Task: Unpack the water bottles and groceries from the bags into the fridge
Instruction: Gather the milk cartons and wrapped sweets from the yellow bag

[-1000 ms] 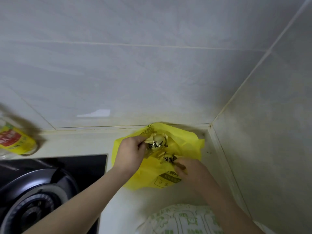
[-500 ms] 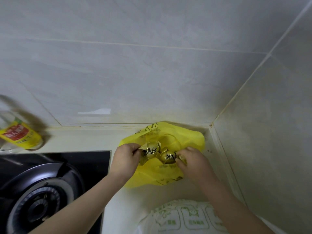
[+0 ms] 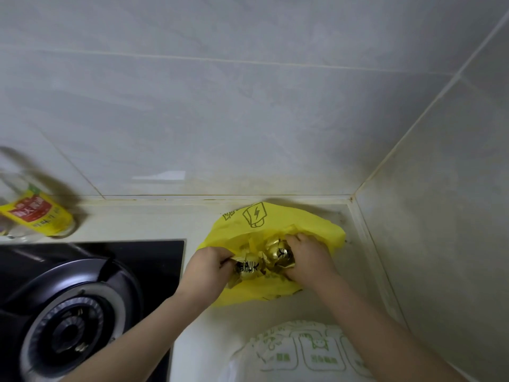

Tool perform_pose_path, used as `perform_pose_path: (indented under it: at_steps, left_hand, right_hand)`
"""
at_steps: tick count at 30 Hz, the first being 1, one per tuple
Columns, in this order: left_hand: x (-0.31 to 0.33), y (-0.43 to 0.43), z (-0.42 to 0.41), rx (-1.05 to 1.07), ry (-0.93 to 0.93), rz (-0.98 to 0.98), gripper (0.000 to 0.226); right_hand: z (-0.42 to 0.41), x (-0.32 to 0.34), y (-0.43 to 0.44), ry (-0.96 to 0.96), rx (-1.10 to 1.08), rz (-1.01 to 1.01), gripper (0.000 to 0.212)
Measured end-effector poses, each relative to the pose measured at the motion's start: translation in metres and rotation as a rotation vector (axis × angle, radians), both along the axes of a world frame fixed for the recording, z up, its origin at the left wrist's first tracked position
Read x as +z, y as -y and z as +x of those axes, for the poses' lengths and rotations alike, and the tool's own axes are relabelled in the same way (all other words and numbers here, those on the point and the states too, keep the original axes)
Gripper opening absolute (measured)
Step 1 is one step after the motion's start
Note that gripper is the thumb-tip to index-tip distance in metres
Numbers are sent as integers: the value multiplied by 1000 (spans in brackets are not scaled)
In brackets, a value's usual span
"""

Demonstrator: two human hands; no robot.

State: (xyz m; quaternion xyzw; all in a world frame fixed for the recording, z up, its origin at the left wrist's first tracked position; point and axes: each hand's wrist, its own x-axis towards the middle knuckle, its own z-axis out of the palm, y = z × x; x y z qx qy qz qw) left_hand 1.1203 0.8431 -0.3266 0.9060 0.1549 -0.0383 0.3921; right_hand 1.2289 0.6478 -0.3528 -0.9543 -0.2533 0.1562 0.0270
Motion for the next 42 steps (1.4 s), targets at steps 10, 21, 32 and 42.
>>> perform_pose_path:
  at_steps: [10,21,32,42]
  left_hand:
    - [7,-5,-1,7,39,6,21]
    - [32,-7,-12,134,114,-98,32]
    - [85,1,-53,465,333,-413,29]
    - [138,-16,-103,541,471,-521,25]
  right_hand:
    - [1,2,-3,3,-3,77,50]
    - [-18,52,8,-96,-203,496,68]
    - [-57,93,-12,-108,-334,1174,71]
    - [-83,143,-45,94,-248,1440,59]
